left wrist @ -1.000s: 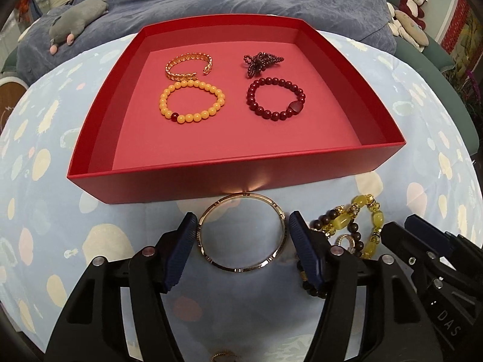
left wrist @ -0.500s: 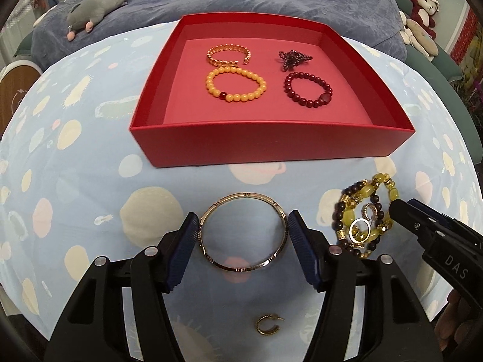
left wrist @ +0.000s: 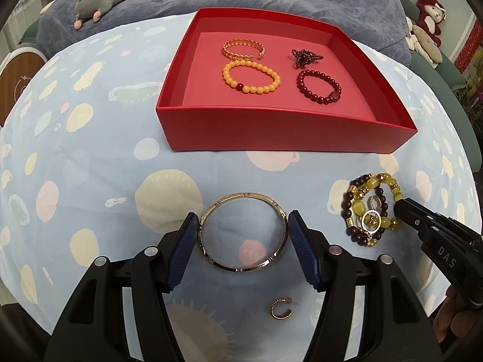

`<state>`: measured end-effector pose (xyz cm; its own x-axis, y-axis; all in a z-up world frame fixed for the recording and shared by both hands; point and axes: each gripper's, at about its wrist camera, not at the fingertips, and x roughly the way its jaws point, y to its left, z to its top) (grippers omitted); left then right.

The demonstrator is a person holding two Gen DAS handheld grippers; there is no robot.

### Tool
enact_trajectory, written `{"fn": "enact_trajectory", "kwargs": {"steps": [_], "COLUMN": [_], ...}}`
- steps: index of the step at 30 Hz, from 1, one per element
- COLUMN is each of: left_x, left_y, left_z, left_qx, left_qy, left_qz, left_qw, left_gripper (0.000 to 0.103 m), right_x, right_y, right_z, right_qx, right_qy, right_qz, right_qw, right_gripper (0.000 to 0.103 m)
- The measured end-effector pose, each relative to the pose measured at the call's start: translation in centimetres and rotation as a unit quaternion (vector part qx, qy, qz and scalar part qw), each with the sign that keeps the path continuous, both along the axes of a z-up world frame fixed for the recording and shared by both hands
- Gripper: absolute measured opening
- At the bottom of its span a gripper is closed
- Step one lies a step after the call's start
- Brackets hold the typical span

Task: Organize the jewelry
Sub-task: 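Close the left tool on the rose-gold bangle and lift it, then place the bangle in the box with the left tool while the right places the yellow-green bead bracelet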

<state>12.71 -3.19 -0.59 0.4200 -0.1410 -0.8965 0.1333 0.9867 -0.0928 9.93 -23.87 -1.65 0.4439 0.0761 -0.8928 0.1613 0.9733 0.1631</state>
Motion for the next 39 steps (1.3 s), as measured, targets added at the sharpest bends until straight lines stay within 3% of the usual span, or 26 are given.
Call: {"fn": "enact_trajectory", "kwargs": {"steps": [6,14,21,26,31,39], "left_x": [-0.5,-0.3,2.1,5.1,8.3,9.4], "left_y": [0.6,1.9,2.0,0.8,-0.7,-2.3], "left_z": [1.5,5.1,8.7,10.3,9.5,3.7], "left_qx": [-0.009,-0.029,-0.044,-0.049,-0.055,-0.031], "left_qy": [-0.008,-0.026,-0.048,-0.068,-0.061,-0.008], "left_qz": [0.001,0.002,-0.010,-0.025,-0.035,-0.051], "left_qw": [0.9999,0.9992,0.9979,0.9962,0.9960,0.9982], "left_gripper": [0.059,0.059,0.059,0.059,0.059,0.059], "right_x": [-0.6,0.6,3.5,6.5,9.1,9.6], "right_y": [0.0,1.2,2.6,2.8,3.1,1.6], "right_z": [2.3,8.0,12.7,14.6,13.2,5.9], "right_qx": [0.018,0.038,0.038,0.063,0.076,0.067], "right_qy": [-0.021,-0.069,-0.116,-0.140,-0.129,-0.052], "right_qz": [-0.002,0.021,0.055,0.057,0.052,0.026], "right_qw": [1.000,0.997,0.991,0.987,0.987,0.996], "right_gripper": [0.009,0.009,0.009,0.009,0.009,0.009]}}
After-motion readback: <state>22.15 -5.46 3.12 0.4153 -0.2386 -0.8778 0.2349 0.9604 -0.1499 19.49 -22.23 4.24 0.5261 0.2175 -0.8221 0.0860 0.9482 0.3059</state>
